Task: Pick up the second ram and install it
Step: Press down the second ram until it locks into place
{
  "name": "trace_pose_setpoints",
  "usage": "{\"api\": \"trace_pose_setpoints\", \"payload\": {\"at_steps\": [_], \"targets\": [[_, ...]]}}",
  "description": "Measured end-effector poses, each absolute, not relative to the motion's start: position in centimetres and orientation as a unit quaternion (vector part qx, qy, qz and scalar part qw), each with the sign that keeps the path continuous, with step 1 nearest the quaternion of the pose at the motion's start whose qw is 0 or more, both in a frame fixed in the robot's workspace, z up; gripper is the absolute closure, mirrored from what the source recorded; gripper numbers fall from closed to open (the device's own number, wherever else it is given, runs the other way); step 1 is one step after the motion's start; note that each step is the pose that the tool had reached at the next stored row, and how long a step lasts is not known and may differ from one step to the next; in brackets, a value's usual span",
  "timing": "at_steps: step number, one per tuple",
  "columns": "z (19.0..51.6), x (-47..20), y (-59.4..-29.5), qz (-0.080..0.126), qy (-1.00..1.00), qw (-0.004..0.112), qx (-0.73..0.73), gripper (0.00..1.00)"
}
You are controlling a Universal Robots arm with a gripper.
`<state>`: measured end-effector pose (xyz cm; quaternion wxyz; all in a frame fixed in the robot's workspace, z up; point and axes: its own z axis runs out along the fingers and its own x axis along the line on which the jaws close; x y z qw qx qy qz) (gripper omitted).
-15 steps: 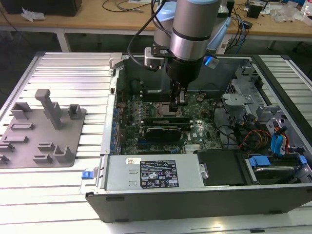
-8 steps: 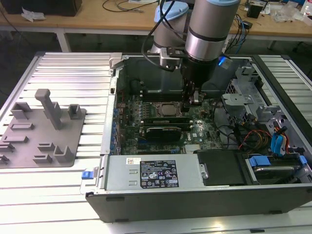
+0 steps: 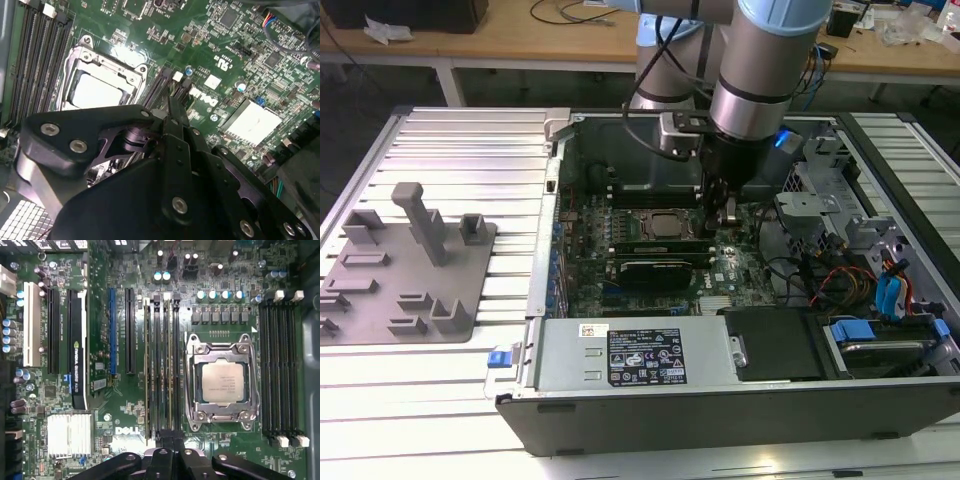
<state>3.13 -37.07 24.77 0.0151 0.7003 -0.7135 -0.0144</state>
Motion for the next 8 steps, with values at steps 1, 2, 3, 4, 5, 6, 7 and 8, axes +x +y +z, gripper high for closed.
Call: {"api": "trace_pose_setpoints", "payload": {"at_steps": [1, 2, 3, 4, 5, 6, 7, 8], "targets": [[24.36, 3.22, -37.07, -0.014, -0.714, 0.015, 0.7, 0.92], [24.21, 3.31, -37.07, -0.014, -0.714, 0.015, 0.7, 0.92], [24.14, 3.44, -37.07, -0.014, -0.714, 0.015, 0.7, 0.92], [24.07, 3.5, -37.07, -0.014, -0.714, 0.015, 0.7, 0.92], [23.92, 3.59, -37.05, -0.014, -0.714, 0.015, 0.7, 0.92], [23.69, 3.6, -36.99, -0.014, -0.714, 0.015, 0.7, 0.92], [23.58, 3.6, -36.96, -0.014, -0.714, 0.015, 0.7, 0.92], [23.38, 3.6, -36.95, -0.014, -0.714, 0.015, 0.7, 0.92]]}}
